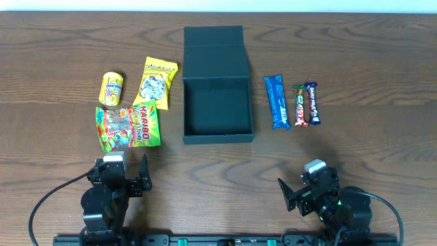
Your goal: Pack container
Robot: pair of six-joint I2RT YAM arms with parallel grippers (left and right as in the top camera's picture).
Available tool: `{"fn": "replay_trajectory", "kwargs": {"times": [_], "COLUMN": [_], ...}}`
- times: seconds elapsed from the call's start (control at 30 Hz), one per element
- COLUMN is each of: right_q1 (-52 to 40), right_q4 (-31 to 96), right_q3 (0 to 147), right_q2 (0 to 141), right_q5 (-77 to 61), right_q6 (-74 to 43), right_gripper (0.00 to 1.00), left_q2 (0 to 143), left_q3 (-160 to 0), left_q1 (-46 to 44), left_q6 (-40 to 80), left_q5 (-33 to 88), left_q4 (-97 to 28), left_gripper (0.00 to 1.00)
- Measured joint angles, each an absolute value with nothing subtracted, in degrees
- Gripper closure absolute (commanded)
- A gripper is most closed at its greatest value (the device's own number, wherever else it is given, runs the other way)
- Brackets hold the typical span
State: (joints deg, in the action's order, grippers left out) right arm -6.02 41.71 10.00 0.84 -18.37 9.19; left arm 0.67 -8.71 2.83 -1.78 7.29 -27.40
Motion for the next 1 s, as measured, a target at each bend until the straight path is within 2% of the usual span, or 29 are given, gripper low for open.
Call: {"fn": "replay_trajectory", "kwargs": {"times": [0.83, 1.0], "right_q1": [-6.0, -6.0], "right_q4": [41.7, 41.7], "right_q3": [10.0, 10.0], "right_q2": [0.8, 0.8], "right_q5": [-18.4, -18.4], "right_q6": [9.2, 9.2], "right_gripper": [0.01, 0.01], "left_q2": [0.7, 0.7], "left_q3": [-8.7, -8.7], "left_q1": [2.8, 2.8], "left_q6": [-1.7, 5.0], "left_q5": [7.3, 7.9], "left_q4": [-27.4, -27.4], "left_gripper": [0.05, 0.05]}}
